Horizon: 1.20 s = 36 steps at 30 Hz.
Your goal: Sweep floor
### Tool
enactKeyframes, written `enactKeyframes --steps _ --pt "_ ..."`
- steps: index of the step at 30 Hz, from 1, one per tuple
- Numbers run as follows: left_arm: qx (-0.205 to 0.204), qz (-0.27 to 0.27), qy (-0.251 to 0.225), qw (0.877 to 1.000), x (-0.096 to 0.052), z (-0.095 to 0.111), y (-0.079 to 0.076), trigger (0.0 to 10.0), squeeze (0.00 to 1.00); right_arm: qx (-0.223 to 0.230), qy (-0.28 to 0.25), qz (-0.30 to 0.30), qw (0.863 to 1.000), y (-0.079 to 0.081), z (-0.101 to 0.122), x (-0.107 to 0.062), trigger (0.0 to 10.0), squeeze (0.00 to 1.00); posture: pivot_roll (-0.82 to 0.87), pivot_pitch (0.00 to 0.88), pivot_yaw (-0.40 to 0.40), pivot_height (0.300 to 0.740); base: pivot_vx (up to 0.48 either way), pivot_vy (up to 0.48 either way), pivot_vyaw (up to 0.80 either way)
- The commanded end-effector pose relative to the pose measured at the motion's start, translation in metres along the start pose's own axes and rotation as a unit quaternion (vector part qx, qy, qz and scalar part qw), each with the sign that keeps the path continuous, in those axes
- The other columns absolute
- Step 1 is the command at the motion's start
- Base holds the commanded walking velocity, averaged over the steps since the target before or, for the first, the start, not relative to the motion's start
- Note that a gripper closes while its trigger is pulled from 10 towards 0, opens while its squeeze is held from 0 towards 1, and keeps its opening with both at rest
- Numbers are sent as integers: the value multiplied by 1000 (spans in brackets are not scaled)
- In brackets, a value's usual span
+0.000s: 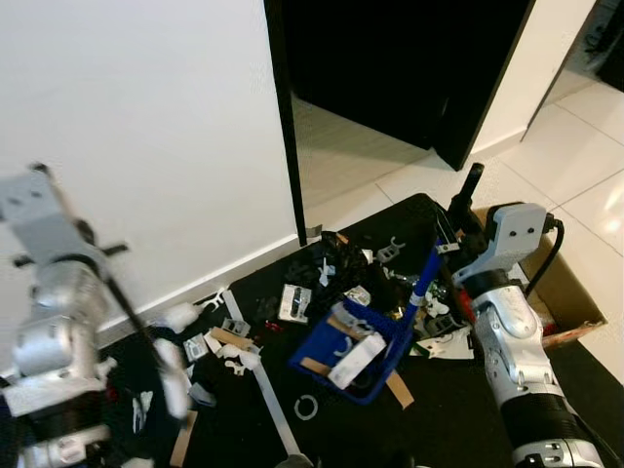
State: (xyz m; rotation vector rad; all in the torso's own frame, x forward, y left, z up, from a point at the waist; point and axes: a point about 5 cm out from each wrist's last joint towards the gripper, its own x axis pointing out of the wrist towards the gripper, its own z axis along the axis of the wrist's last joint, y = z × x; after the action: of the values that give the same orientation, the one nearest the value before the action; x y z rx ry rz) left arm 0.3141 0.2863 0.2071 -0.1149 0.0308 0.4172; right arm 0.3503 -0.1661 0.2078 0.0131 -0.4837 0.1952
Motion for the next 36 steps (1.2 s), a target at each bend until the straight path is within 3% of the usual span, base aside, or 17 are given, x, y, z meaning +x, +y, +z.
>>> enactKeyframes --steps 1,8,13,18,24,28,36 --pt "8 1 0 1000 -7 -5 -2 10000 0 -20 -52 -8 998 -5 24 9 10000 0 87 178 71 740 0 0 0" --pt "16 -54 17 998 -20 -28 -23 10000 0 -43 -80 0 996 -10 42 15 10000 0 79 162 71 740 0 0 0" --pt "20 -88 13 996 -24 -30 -35 10000 0 -47 -86 6 995 -12 48 16 10000 0 75 156 73 740 0 0 0" --pt "31 -138 20 990 -36 -37 -62 10000 0 -43 -98 -39 993 -23 54 19 10000 0 64 143 84 740 0 0 0" --pt "80 -138 22 987 -40 -45 -71 10000 0 -16 -80 -48 995 -19 43 18 10000 0 64 135 89 740 0 0 0" --pt "60 -131 12 990 -44 -46 -73 10000 0 9 -70 -50 996 -14 37 17 10000 0 68 134 86 740 0 0 0" --pt "62 -136 -17 989 -44 -40 -79 10000 0 24 -71 -40 996 -11 37 21 10000 0 70 132 80 740 0 0 0"
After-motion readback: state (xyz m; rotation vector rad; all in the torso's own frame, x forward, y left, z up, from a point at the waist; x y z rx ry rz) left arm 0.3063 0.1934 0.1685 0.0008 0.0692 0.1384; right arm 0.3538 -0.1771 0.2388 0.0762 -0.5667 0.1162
